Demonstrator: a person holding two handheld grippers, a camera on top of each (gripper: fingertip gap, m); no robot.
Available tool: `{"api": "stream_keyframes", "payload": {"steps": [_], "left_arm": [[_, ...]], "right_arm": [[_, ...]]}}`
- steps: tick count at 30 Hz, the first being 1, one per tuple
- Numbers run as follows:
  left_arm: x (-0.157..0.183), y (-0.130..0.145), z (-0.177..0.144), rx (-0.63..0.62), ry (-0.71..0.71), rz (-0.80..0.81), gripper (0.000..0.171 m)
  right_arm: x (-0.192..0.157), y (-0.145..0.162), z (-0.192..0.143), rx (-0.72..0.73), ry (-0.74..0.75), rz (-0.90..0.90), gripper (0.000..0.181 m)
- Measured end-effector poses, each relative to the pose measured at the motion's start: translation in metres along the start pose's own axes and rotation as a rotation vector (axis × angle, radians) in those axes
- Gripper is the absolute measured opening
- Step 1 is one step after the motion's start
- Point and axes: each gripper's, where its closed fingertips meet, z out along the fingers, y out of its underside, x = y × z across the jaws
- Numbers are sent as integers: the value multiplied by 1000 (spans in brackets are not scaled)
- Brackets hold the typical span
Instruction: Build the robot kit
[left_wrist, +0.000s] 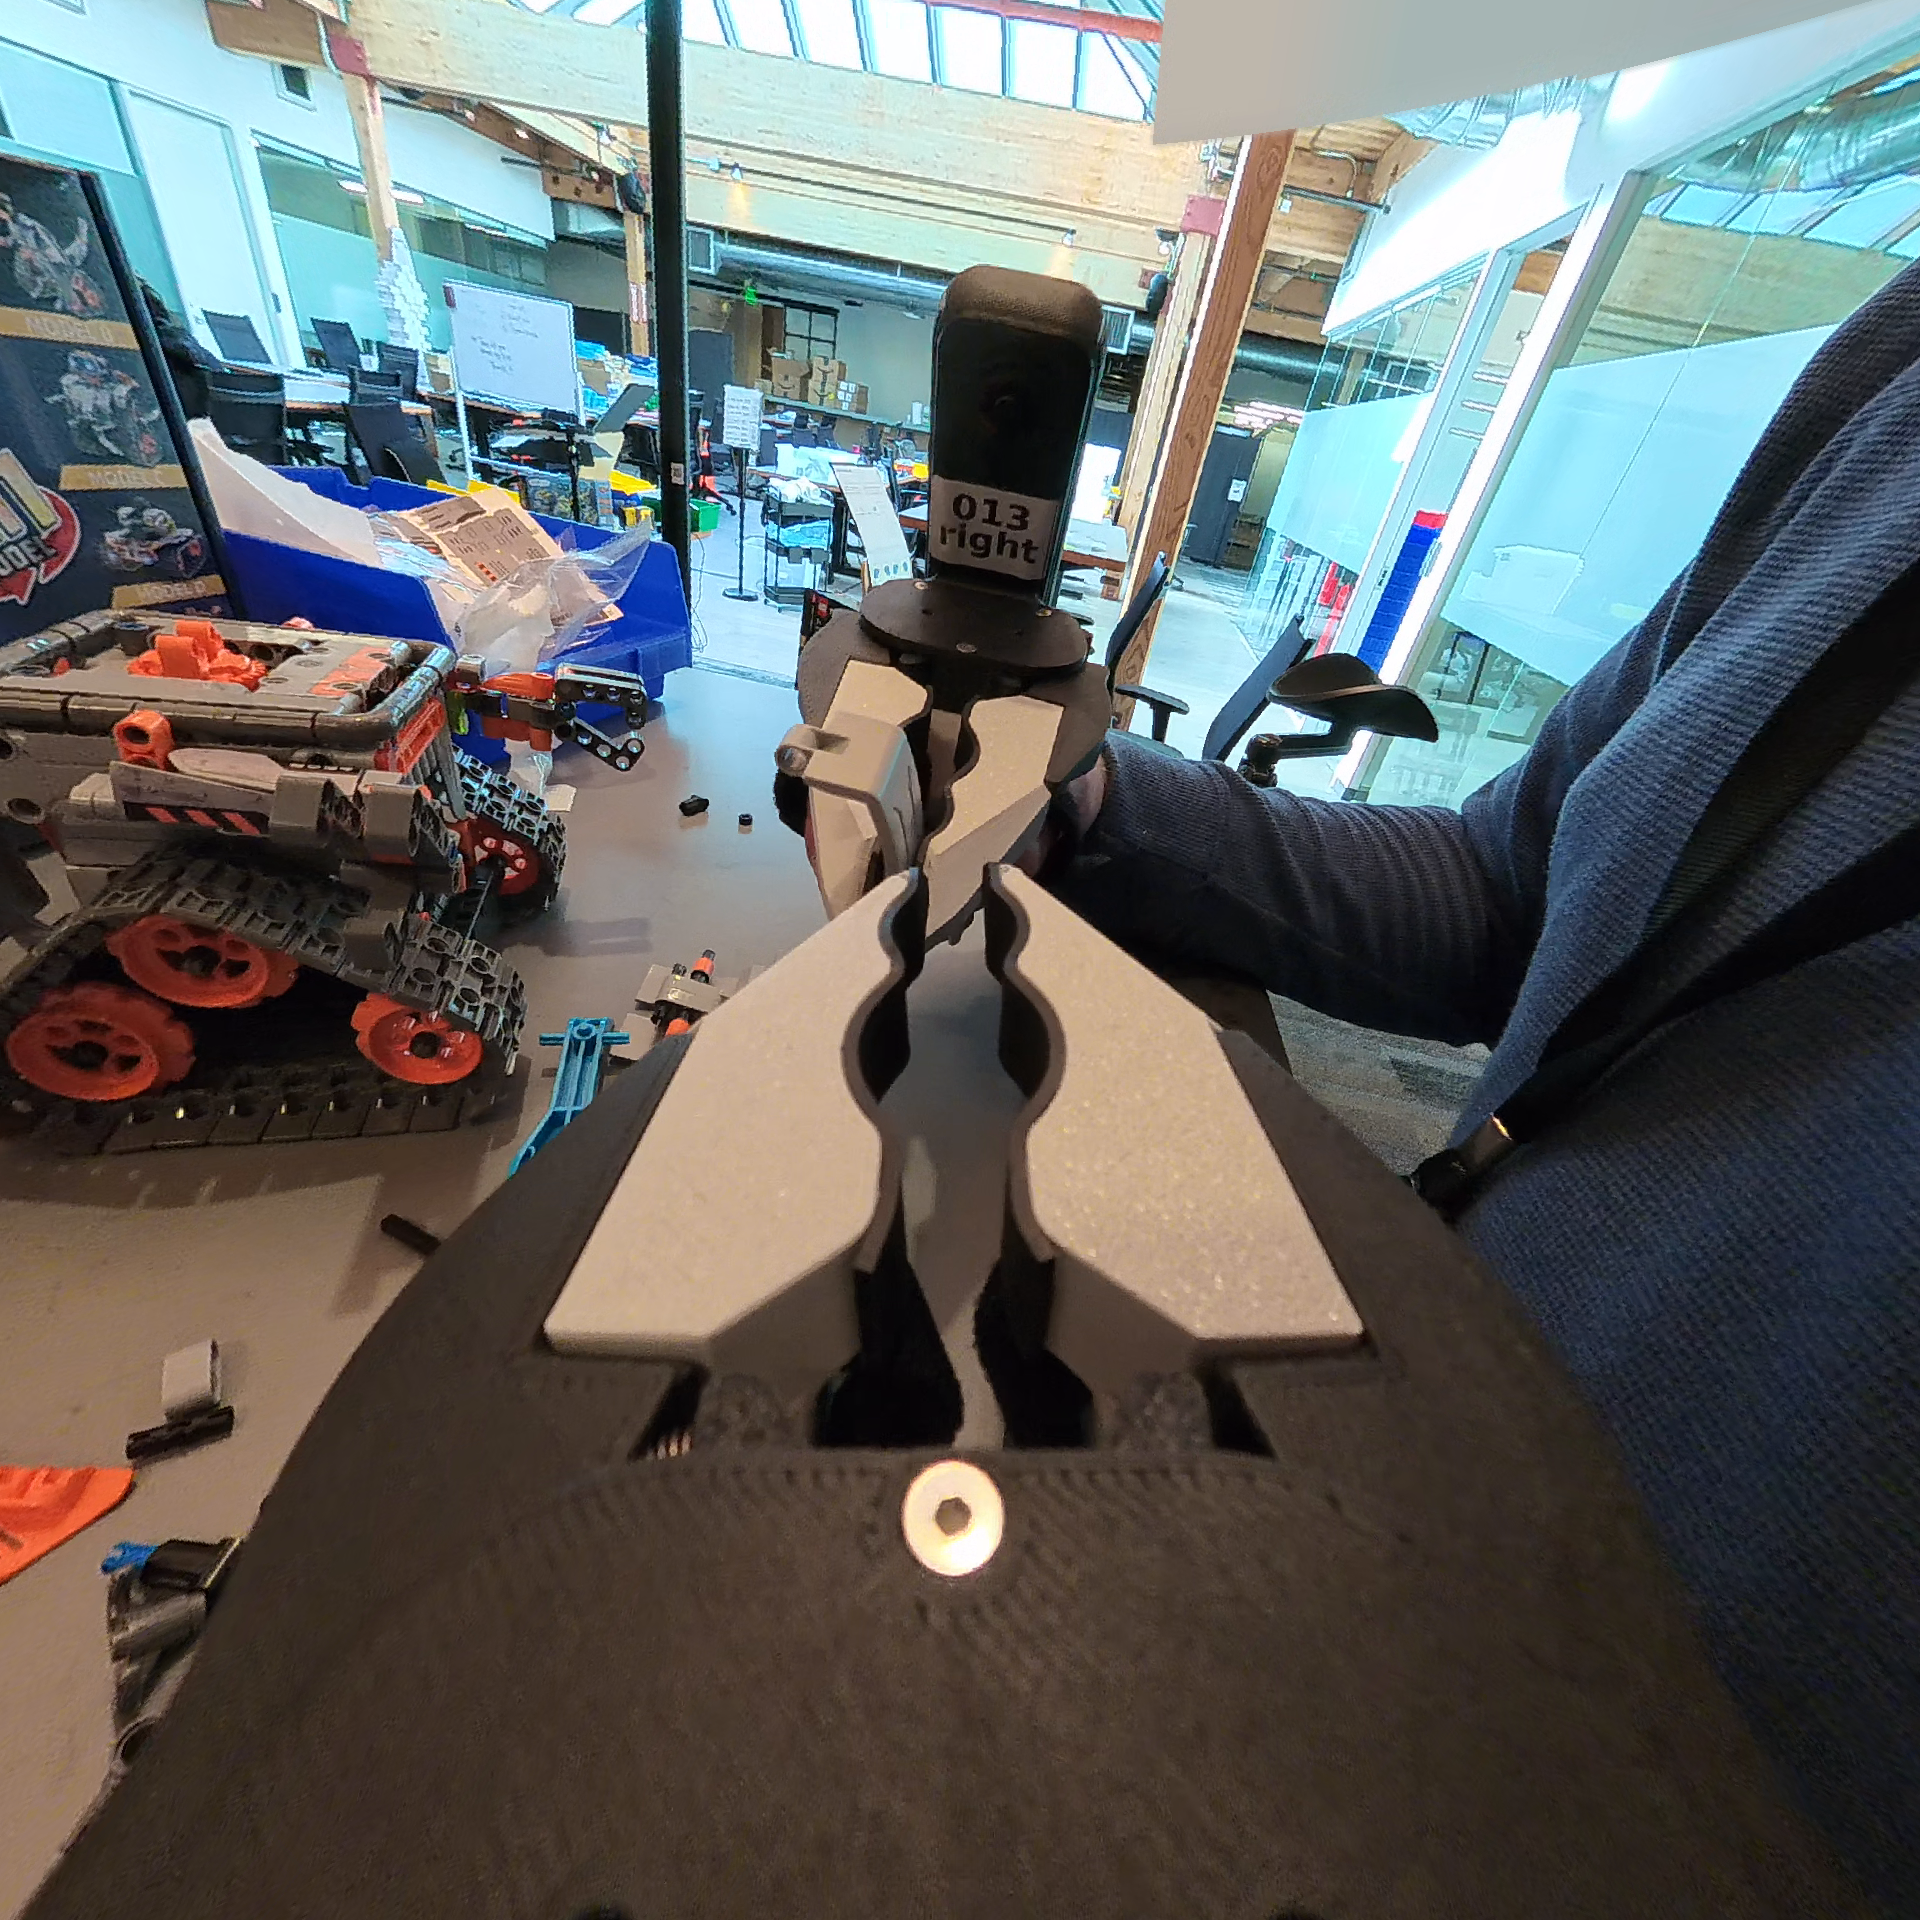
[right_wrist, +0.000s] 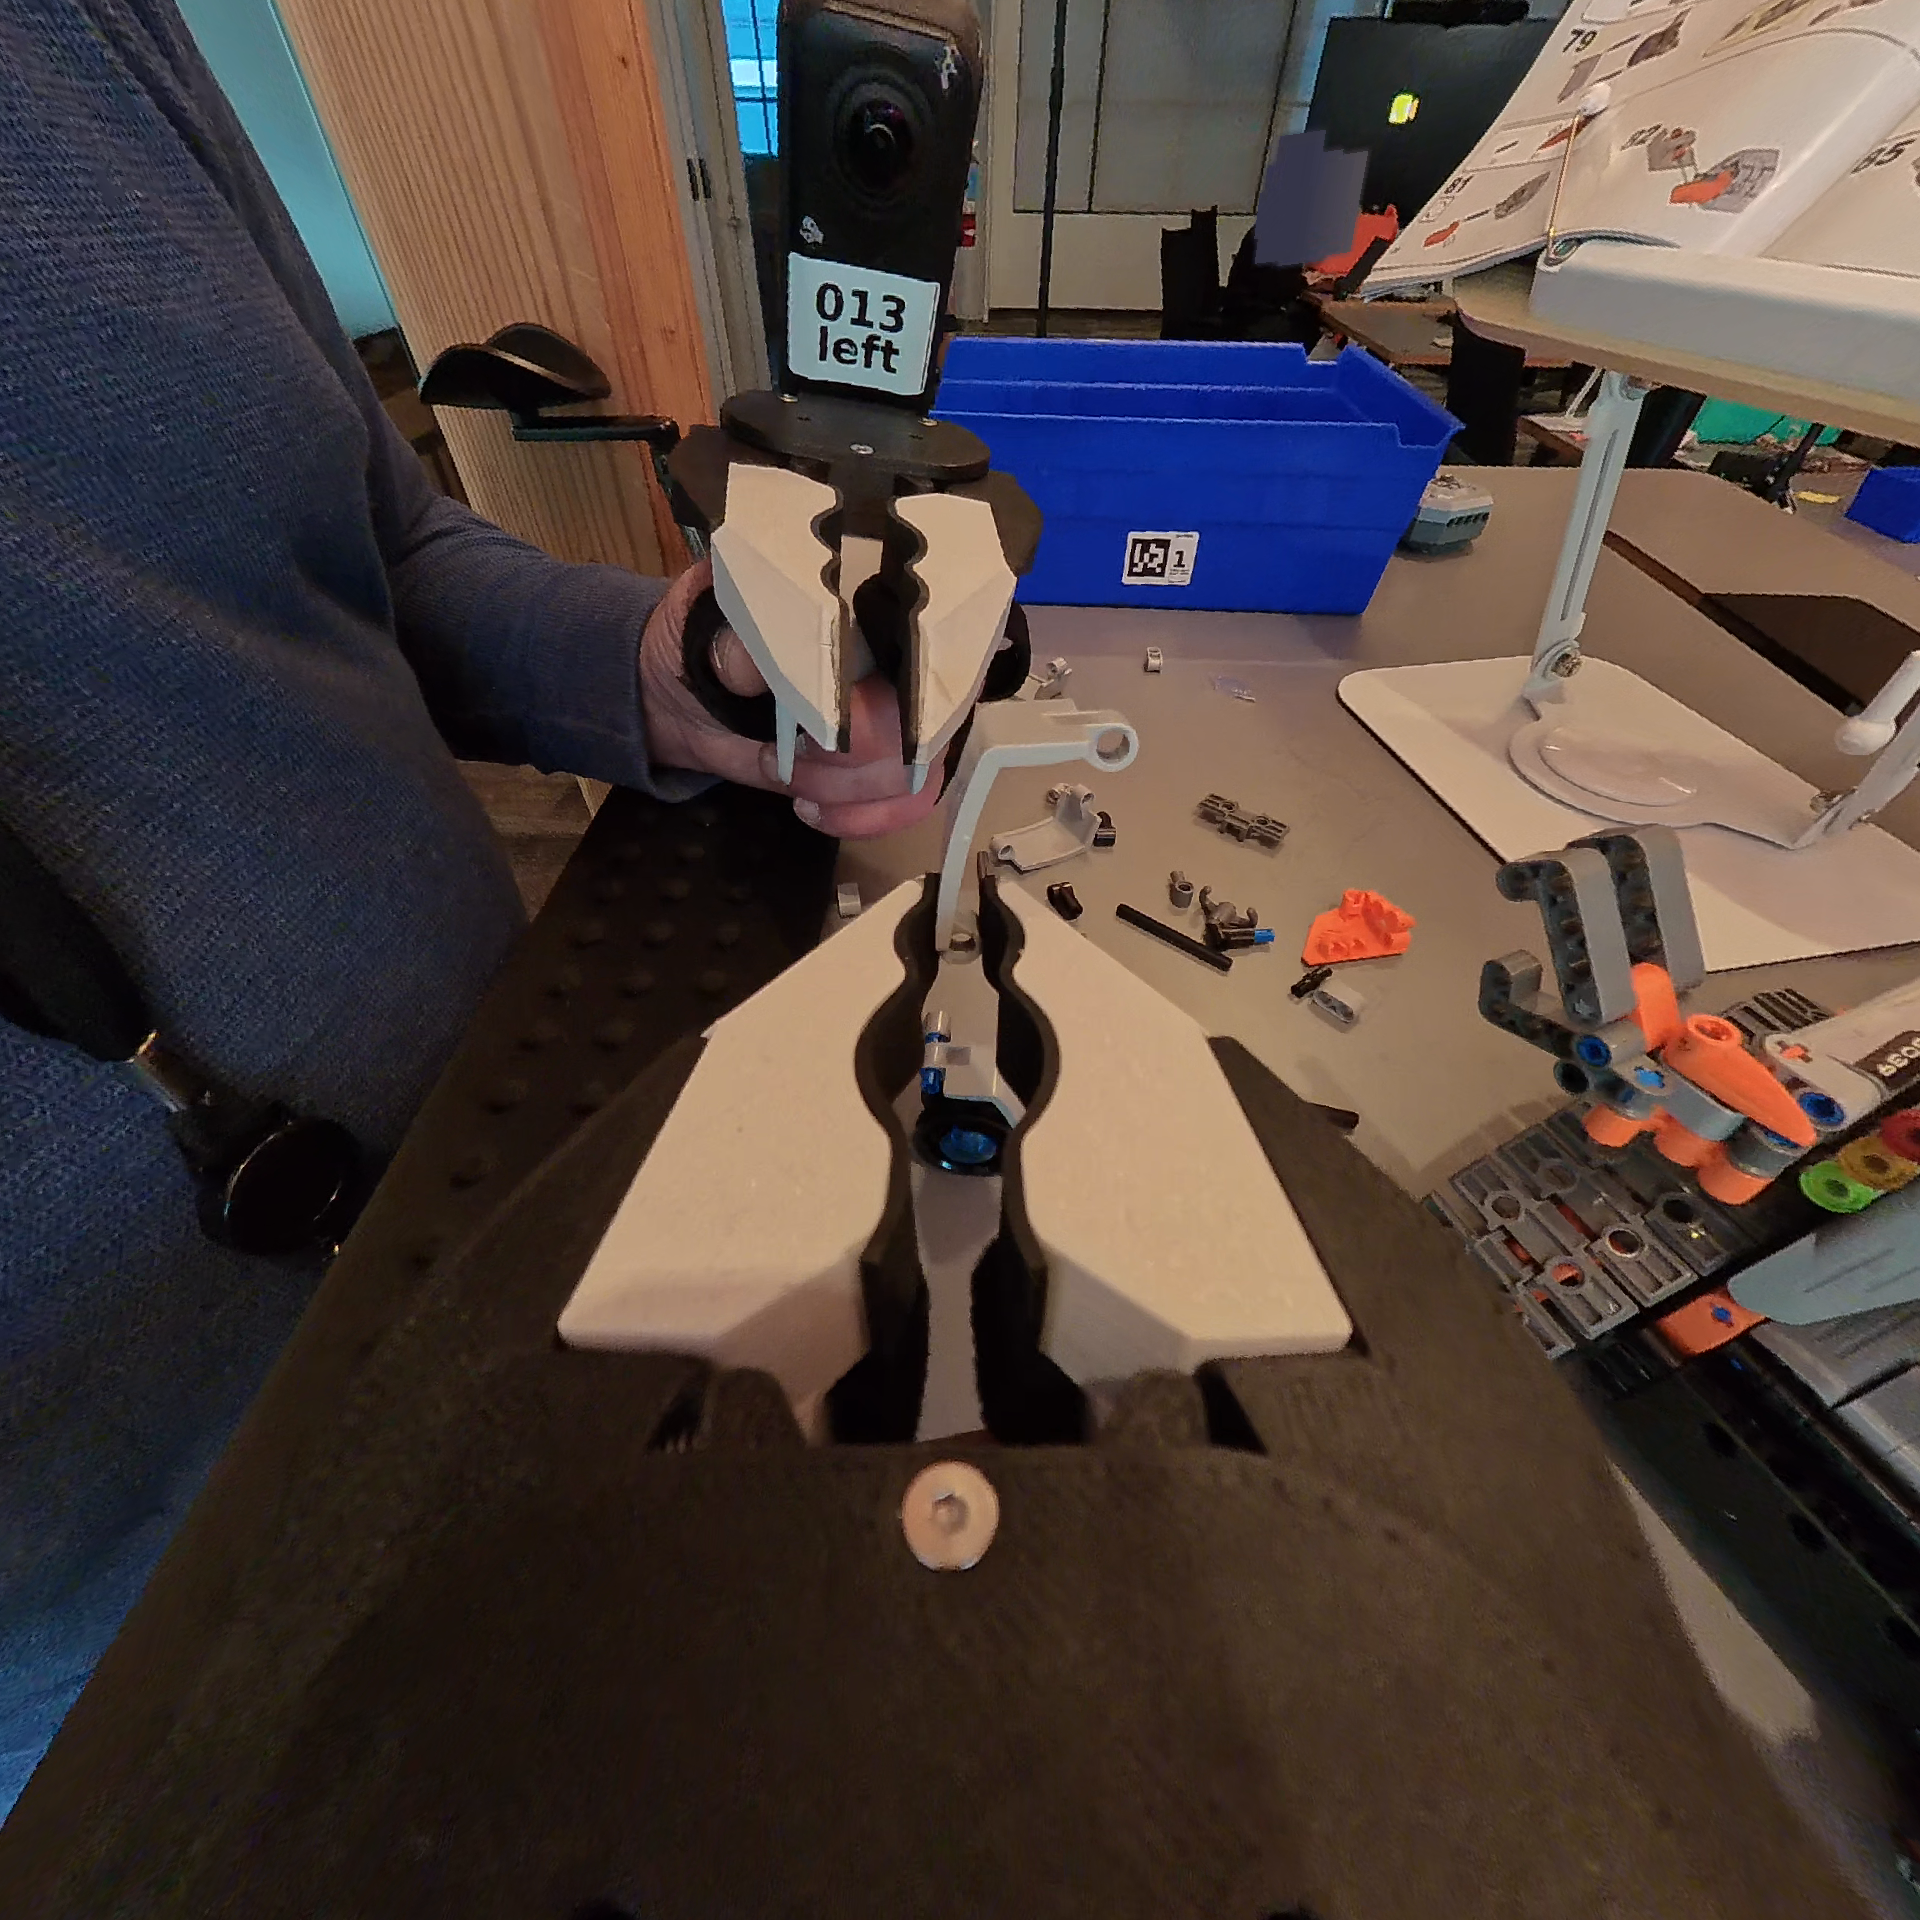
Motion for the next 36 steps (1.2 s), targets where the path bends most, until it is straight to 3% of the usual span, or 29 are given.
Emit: {"api": "stream_keyframes", "payload": {"steps": [36], "left_arm": [[-2, 1, -2, -3, -25, 17, 12]], "right_arm": [[2, 7, -3, -15, -4, 19, 4]]}}
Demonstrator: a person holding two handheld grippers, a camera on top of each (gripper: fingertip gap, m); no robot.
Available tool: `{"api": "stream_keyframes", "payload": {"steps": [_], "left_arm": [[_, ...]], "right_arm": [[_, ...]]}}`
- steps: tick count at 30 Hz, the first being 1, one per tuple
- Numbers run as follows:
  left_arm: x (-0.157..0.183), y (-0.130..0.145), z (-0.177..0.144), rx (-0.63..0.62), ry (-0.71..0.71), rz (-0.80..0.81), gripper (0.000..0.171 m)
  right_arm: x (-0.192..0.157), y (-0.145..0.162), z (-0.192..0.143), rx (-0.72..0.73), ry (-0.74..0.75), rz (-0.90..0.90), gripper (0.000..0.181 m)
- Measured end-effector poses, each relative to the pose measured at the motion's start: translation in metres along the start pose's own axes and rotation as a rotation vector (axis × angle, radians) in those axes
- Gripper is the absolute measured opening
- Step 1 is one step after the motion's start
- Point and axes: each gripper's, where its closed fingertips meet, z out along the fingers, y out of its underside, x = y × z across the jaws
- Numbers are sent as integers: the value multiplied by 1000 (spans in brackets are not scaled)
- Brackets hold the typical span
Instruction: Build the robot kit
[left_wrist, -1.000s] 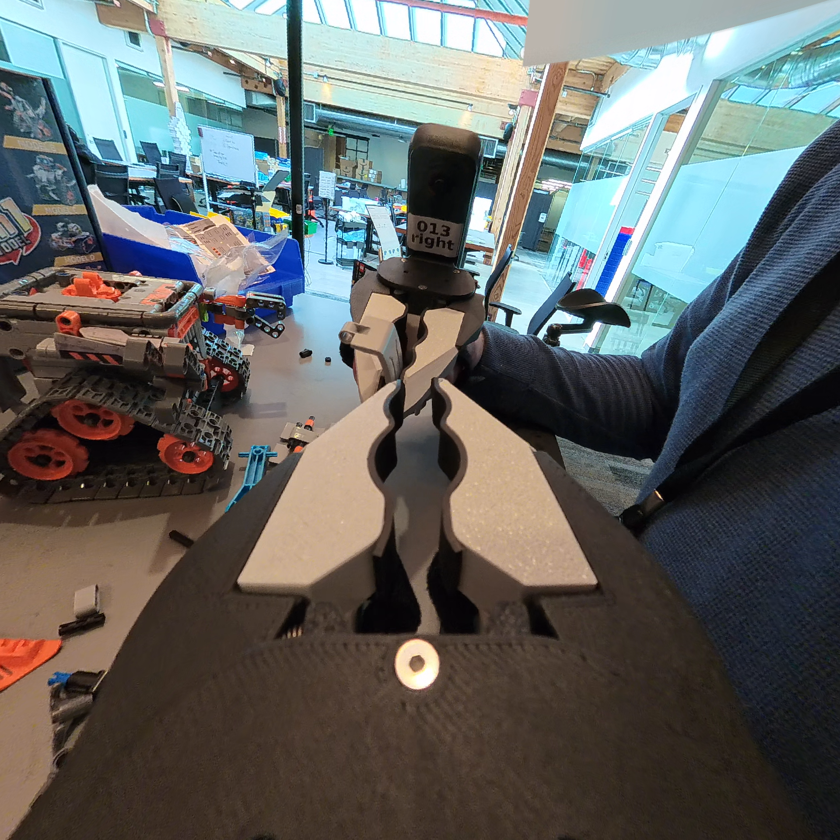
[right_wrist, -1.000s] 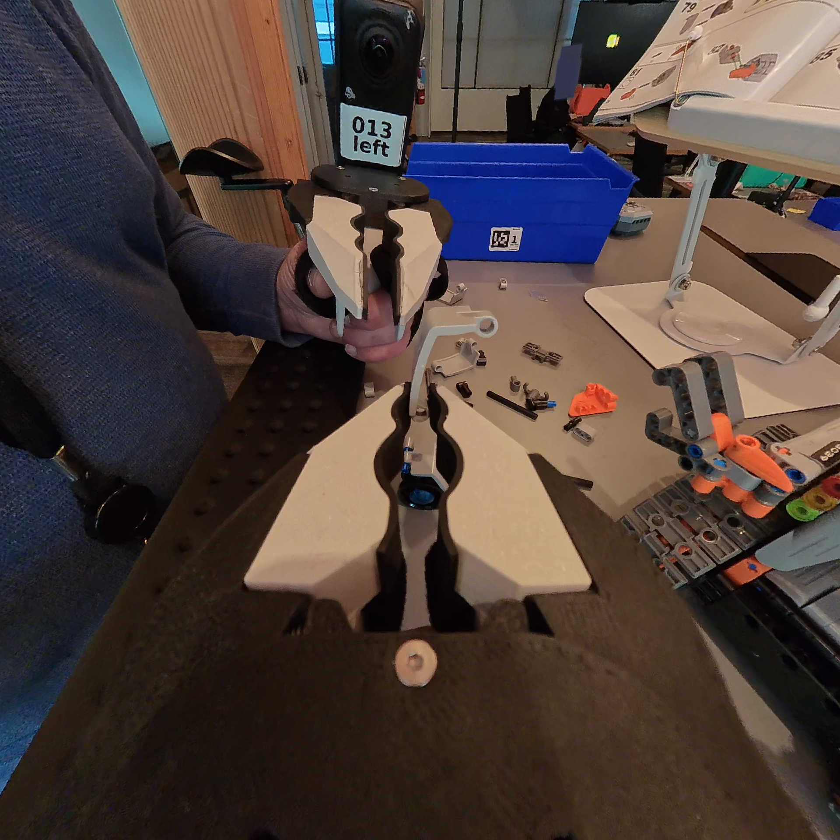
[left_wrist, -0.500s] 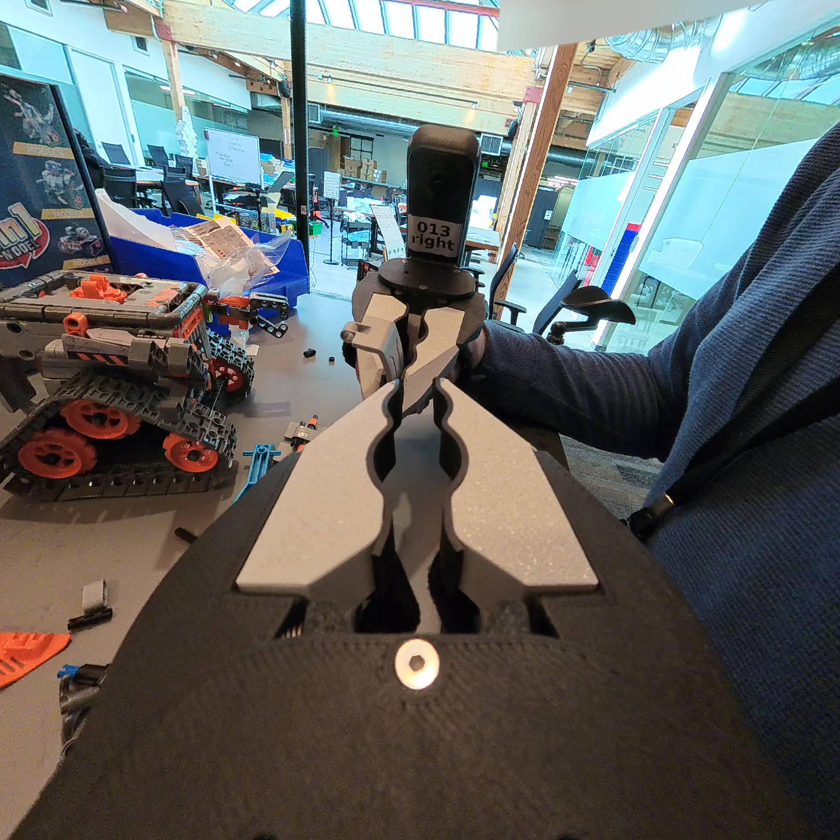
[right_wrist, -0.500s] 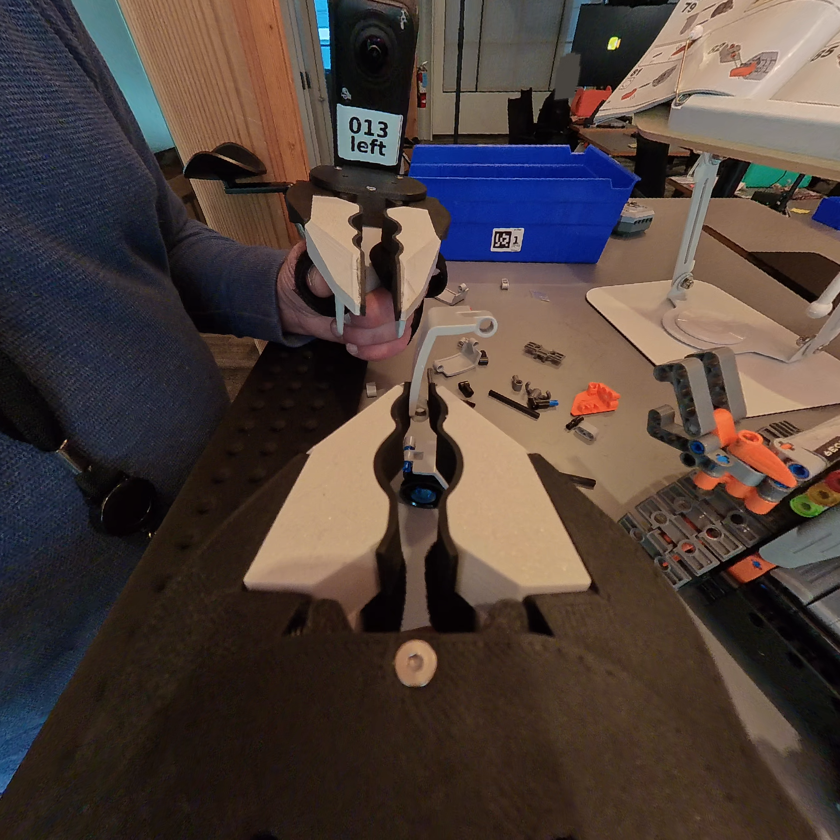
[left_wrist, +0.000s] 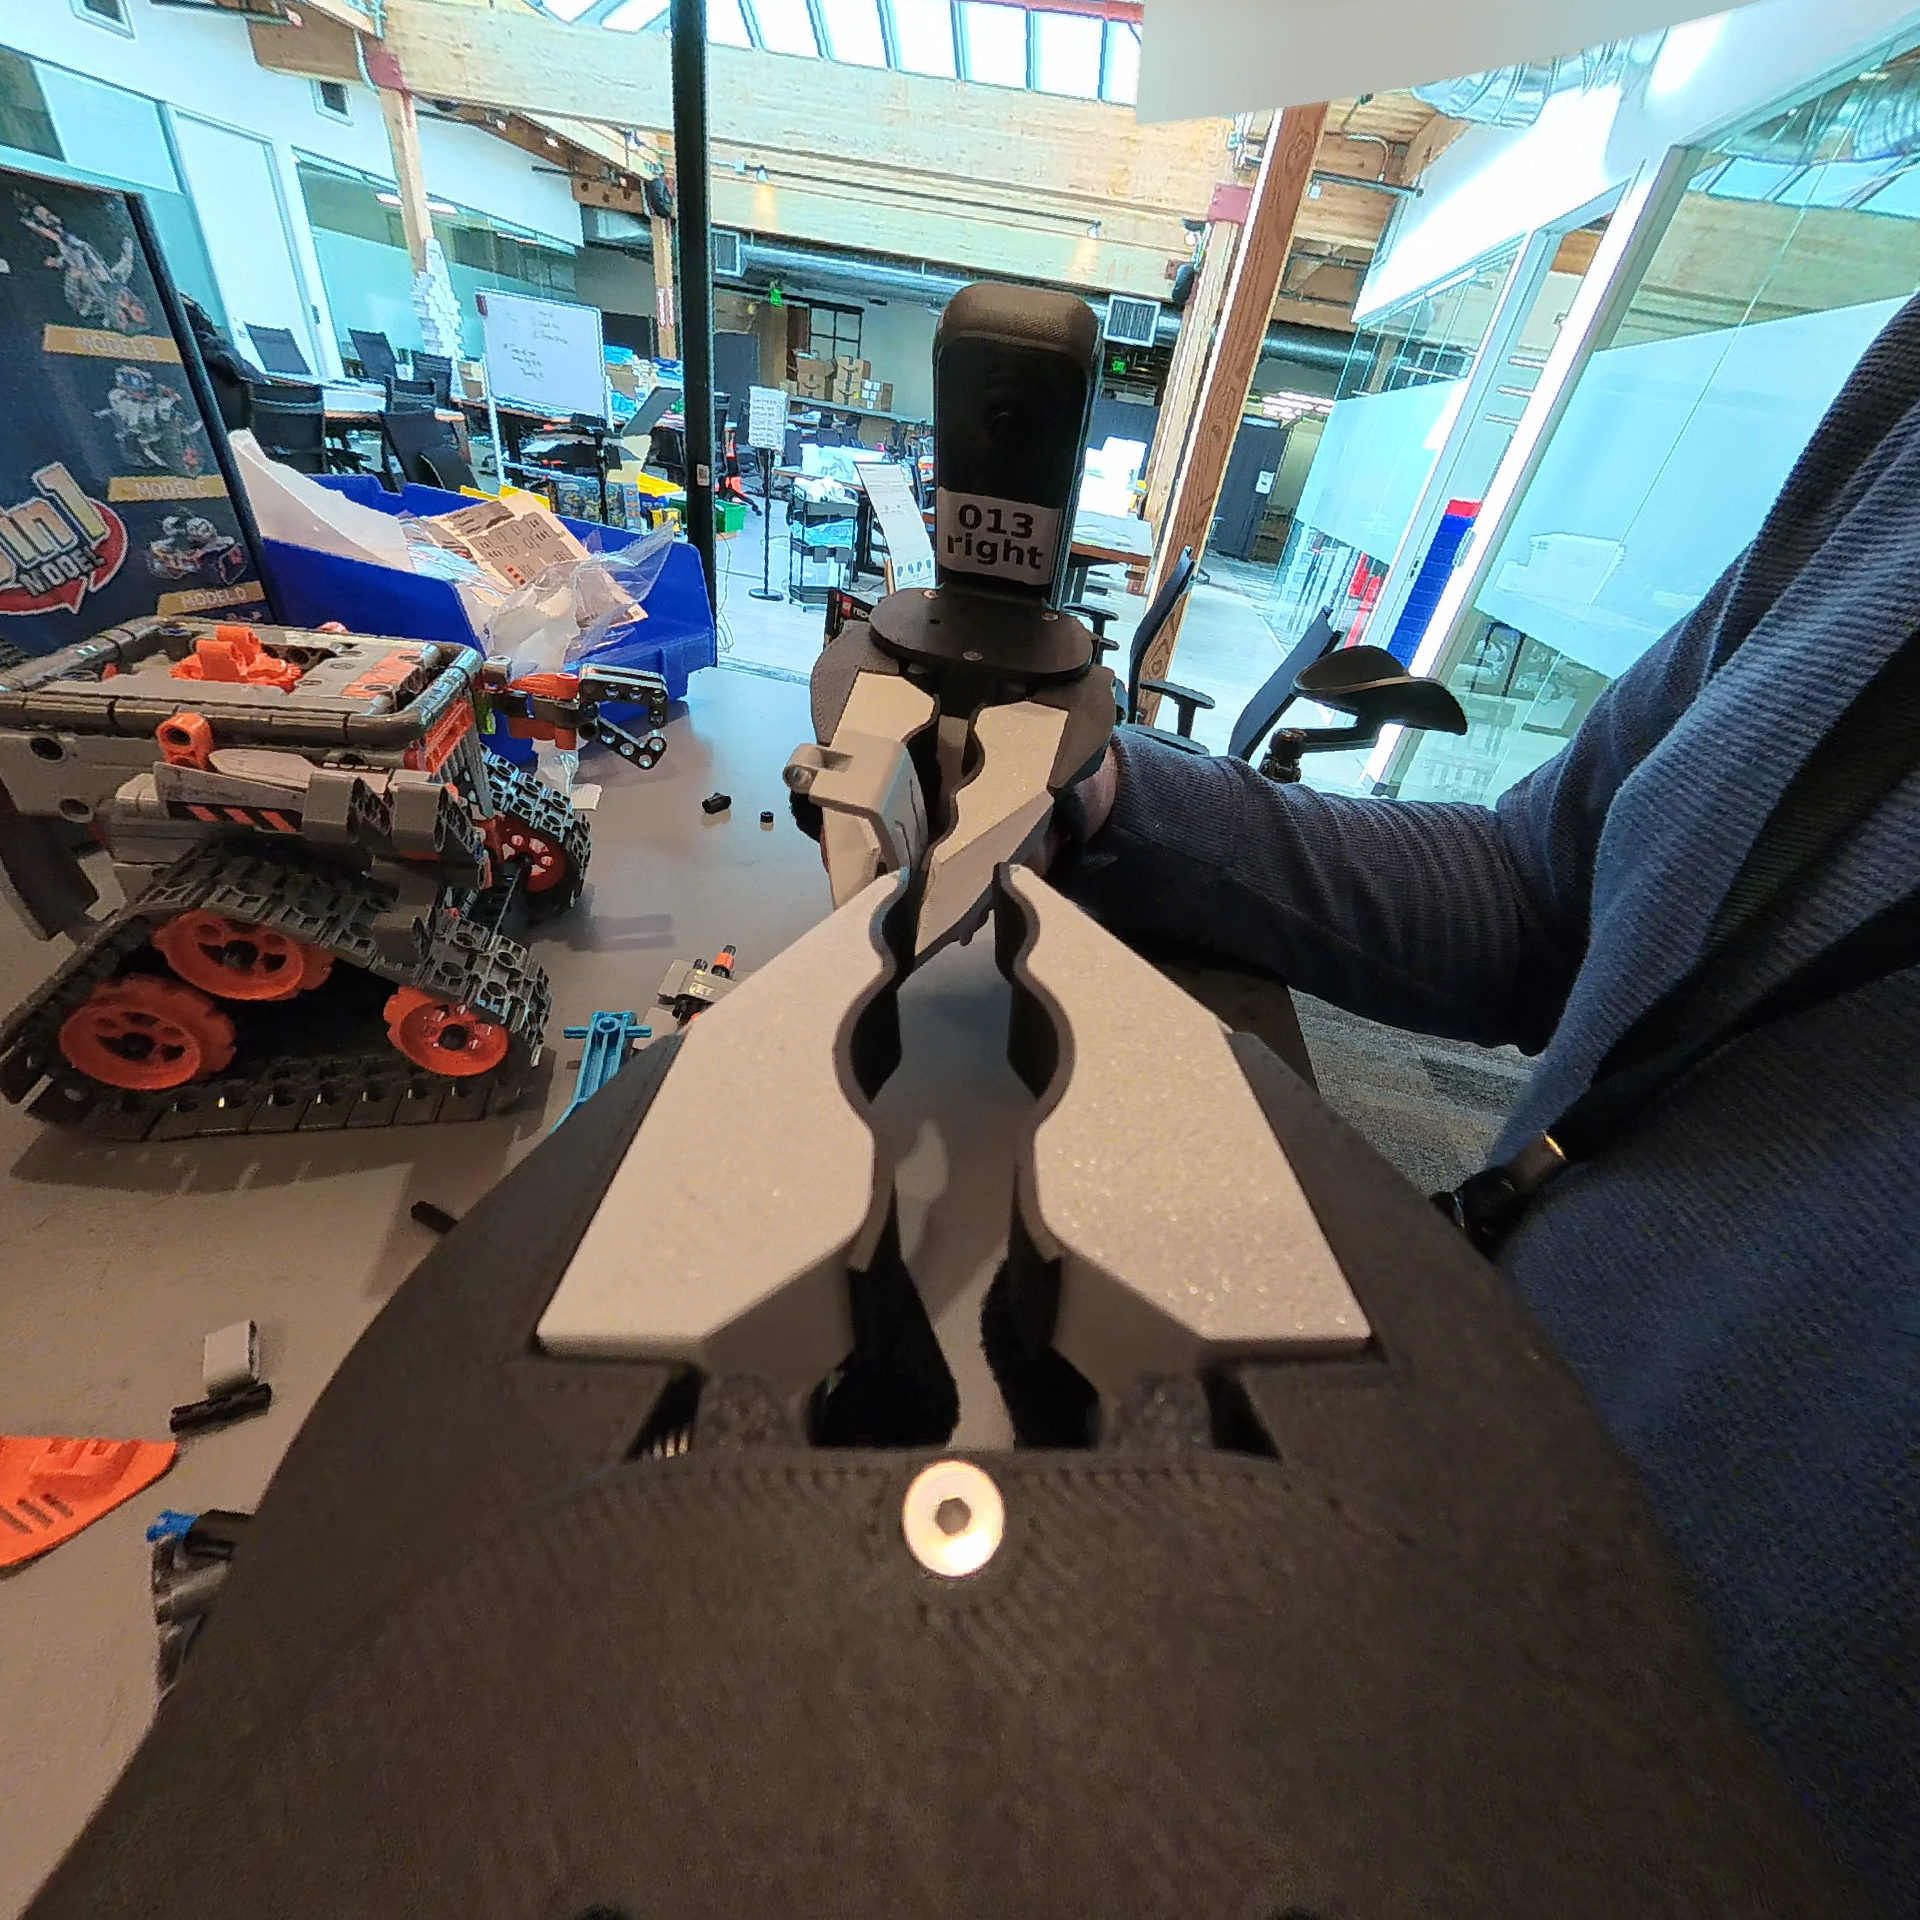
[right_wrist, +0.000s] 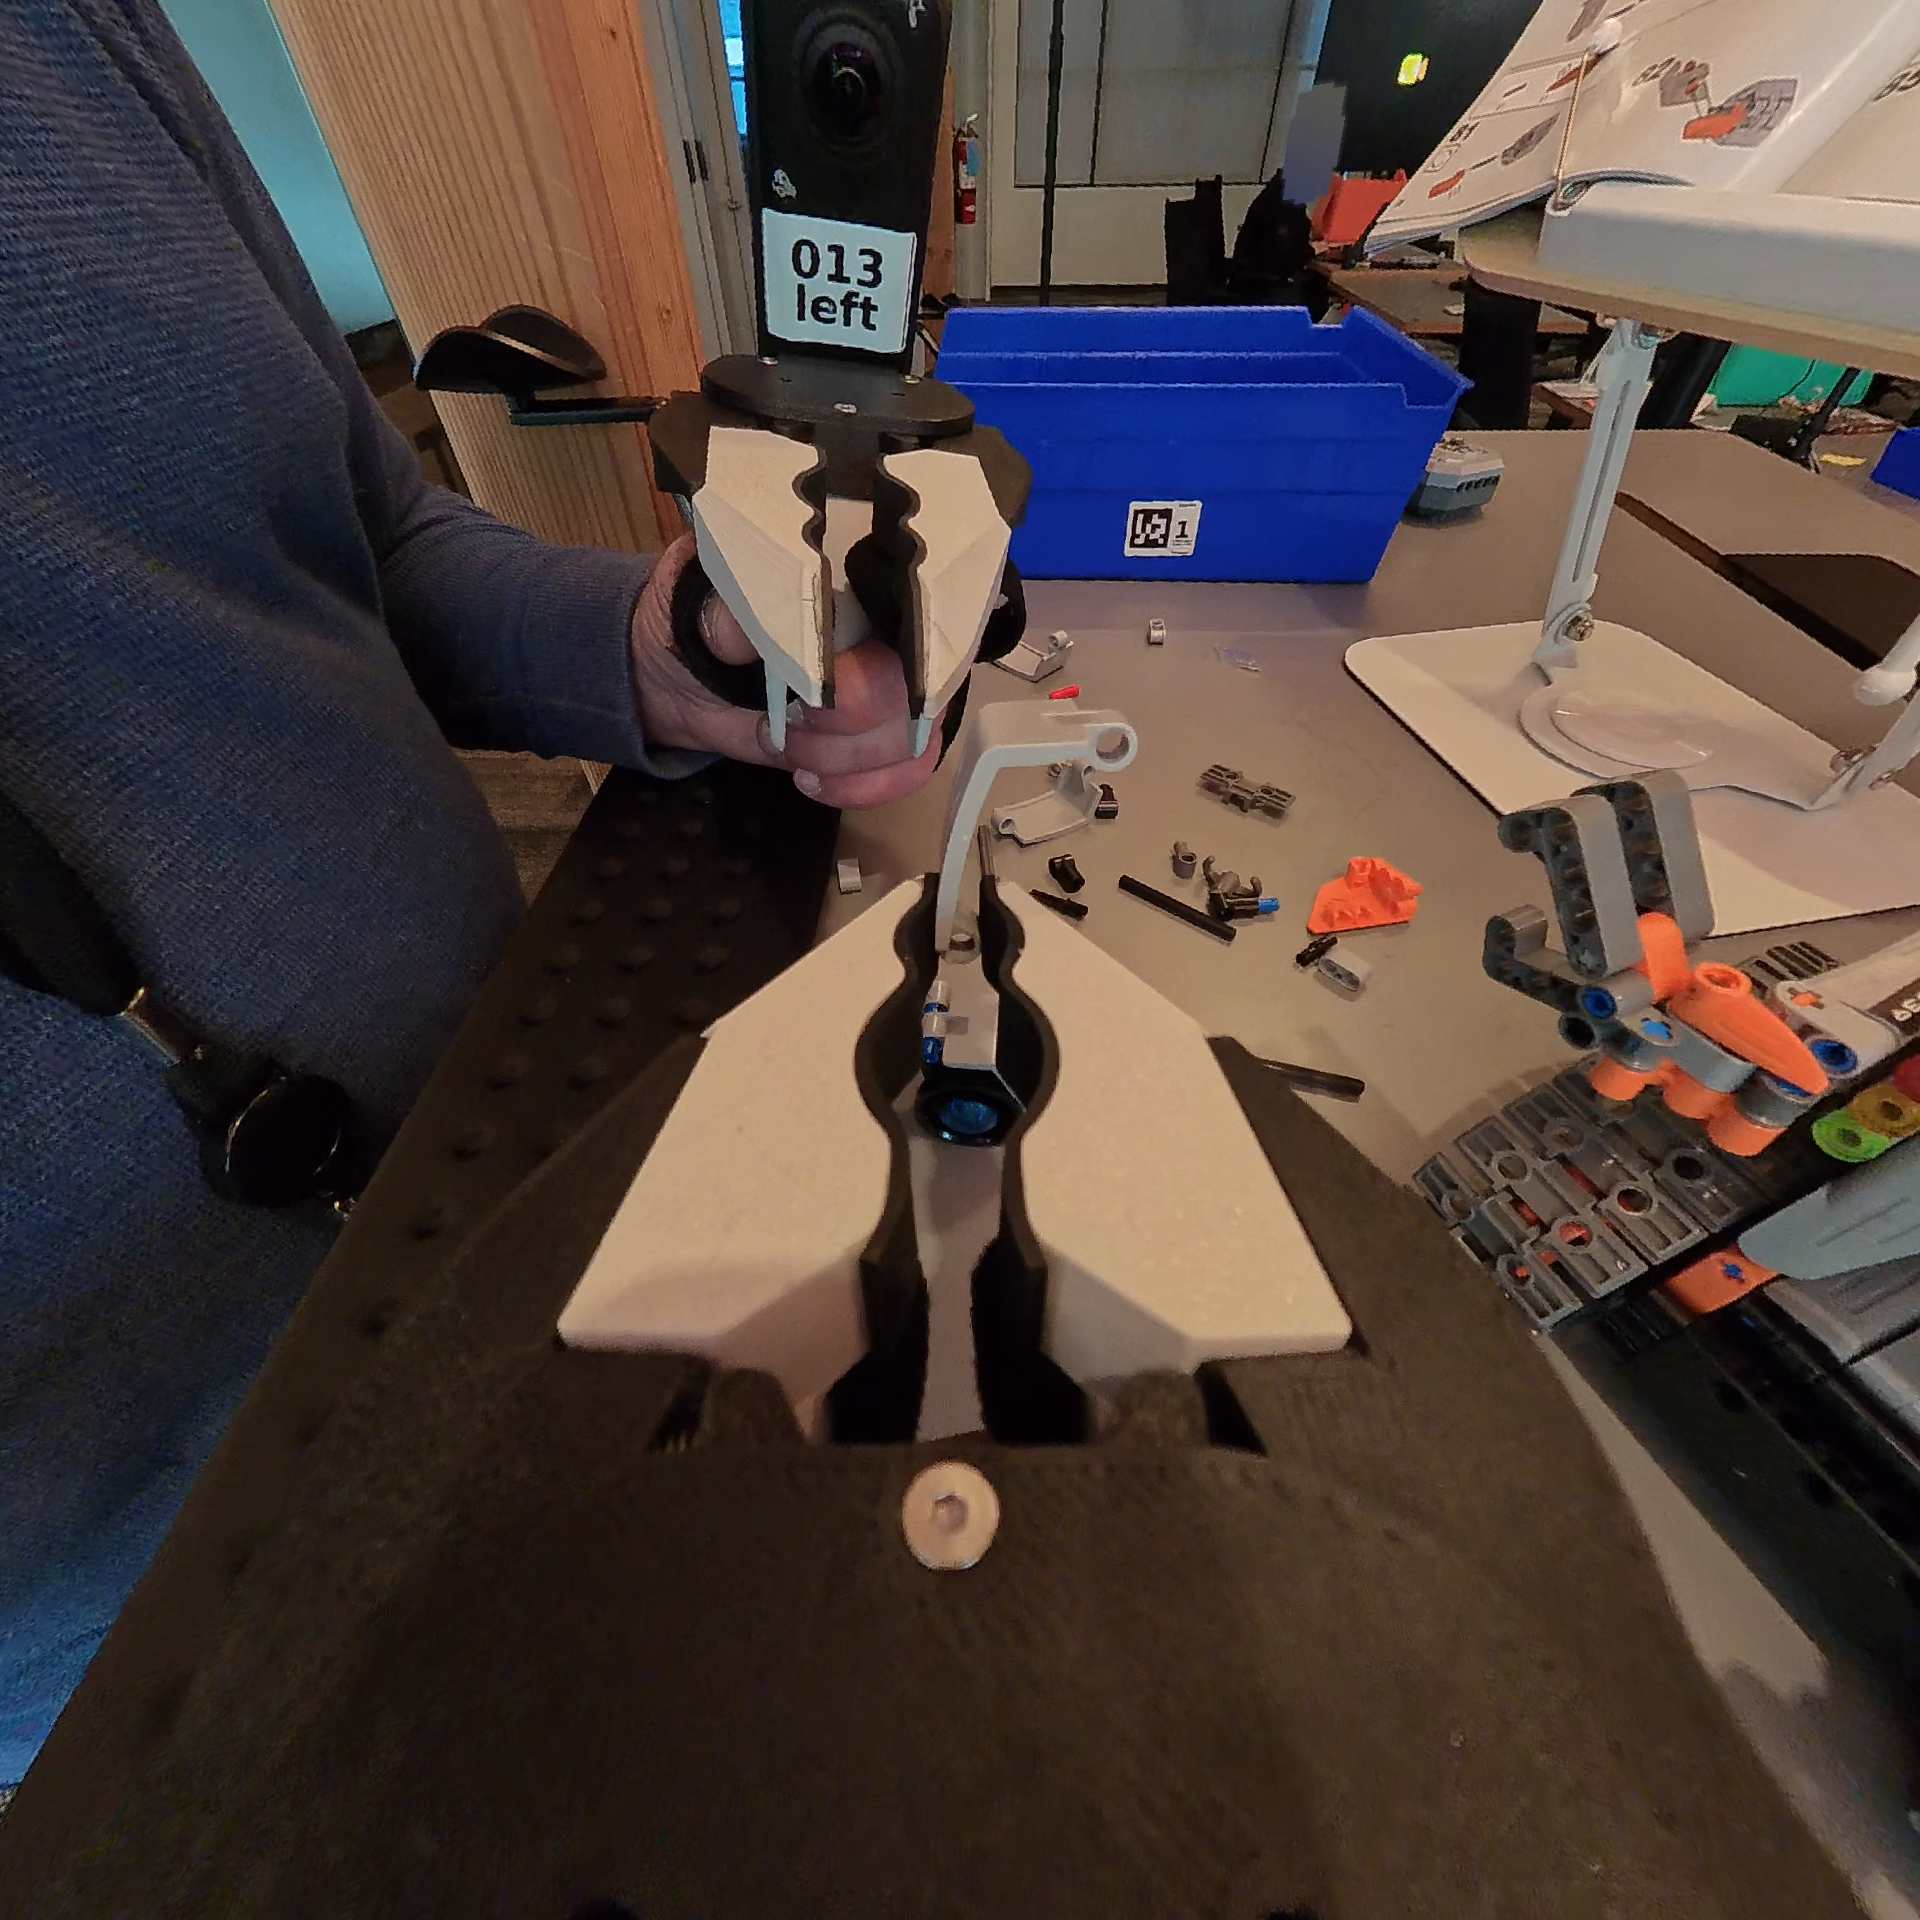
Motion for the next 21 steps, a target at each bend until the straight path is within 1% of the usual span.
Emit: {"api": "stream_keyframes", "payload": {"steps": [21], "left_arm": [[-5, -1, -9, 3, -40, 10, 13]], "right_arm": [[1, 2, -2, -9, 7, -5, 4]]}}
